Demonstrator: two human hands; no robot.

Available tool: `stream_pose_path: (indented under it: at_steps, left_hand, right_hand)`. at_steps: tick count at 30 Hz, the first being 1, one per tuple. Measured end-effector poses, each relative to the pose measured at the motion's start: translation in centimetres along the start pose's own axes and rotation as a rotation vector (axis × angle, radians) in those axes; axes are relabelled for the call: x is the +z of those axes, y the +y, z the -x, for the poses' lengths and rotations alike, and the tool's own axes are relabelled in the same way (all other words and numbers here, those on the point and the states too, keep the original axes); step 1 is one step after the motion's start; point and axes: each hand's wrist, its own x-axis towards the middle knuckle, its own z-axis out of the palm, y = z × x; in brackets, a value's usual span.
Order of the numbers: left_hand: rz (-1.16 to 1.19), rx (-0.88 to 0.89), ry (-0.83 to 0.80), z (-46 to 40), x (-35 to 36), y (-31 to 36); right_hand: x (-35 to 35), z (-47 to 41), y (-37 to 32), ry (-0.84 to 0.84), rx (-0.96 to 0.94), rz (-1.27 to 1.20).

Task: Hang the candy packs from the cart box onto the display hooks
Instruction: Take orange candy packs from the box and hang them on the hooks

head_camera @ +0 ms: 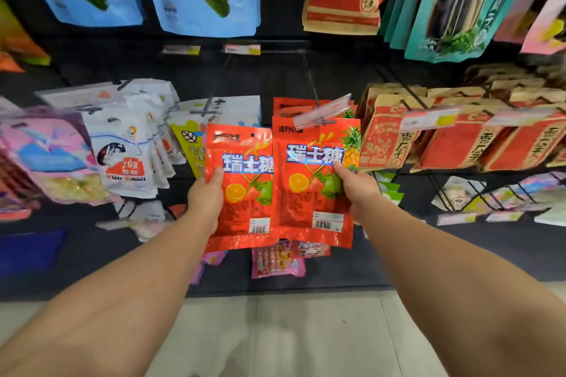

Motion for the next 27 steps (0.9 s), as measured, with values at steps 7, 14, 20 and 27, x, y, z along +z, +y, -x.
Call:
stream_pose_path:
  at_steps: [7, 14, 20, 27]
  left_hand:
    - [-0.026, -0.071, 0.020, -0.6, -2.7, -1.8]
    - [0.011, -0.132, -0.010, 0.1, -3.3, -2.7]
    - [0.040, -0.178, -0.007, 0.4, -3.7, -3.1]
    - [0.078, -0.150, -0.112, 1.9, 0.5, -2.5]
  right_hand:
    - [-0.2, -0.8, 0.3, 0.004, -0.039, 0.006]
    - [0.5, -2.8, 0.0, -0.009, -0.039, 0.007]
    - [0.9, 0.2, -2.2, 0.104, -0.086, 0.176]
    - [1.1, -0.3, -0.8, 0.182, -0.036, 0.039]
